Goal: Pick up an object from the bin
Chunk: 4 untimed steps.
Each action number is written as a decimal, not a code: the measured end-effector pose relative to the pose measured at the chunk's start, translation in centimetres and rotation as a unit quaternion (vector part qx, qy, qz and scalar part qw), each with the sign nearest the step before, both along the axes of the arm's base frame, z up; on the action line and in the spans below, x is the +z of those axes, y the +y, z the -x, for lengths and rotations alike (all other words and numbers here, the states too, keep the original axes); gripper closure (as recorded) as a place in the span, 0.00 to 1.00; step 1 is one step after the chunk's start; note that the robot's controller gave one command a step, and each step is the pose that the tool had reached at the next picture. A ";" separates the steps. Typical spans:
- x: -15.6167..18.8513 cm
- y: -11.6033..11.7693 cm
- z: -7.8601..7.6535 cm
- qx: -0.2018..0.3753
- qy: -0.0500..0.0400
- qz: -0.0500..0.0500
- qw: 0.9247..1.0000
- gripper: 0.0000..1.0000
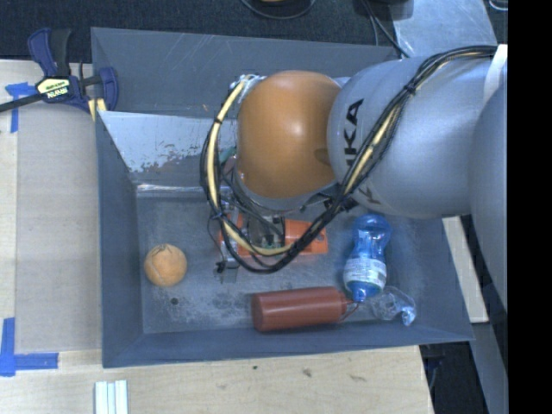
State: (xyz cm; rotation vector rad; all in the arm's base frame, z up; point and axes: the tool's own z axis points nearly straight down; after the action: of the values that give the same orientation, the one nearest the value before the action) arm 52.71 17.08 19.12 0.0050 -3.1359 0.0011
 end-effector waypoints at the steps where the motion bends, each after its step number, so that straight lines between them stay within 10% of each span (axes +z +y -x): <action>1: 0.5 -0.1 -0.2 -0.002 -0.004 -0.001 1.000 0.00; 2: -12.5 6.1 -1.9 -0.034 0.001 0.001 0.999 0.00; 3: -3.8 6.8 -0.4 -0.060 -0.006 -0.002 0.998 0.00; 4: -12.5 6.0 -1.9 -0.035 0.000 0.000 0.999 0.00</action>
Offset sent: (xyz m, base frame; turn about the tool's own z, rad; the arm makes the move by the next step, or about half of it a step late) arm 0.0191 0.0595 -0.1212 0.0723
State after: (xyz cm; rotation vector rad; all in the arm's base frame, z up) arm 54.64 23.13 6.60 -0.1032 -3.1342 0.0012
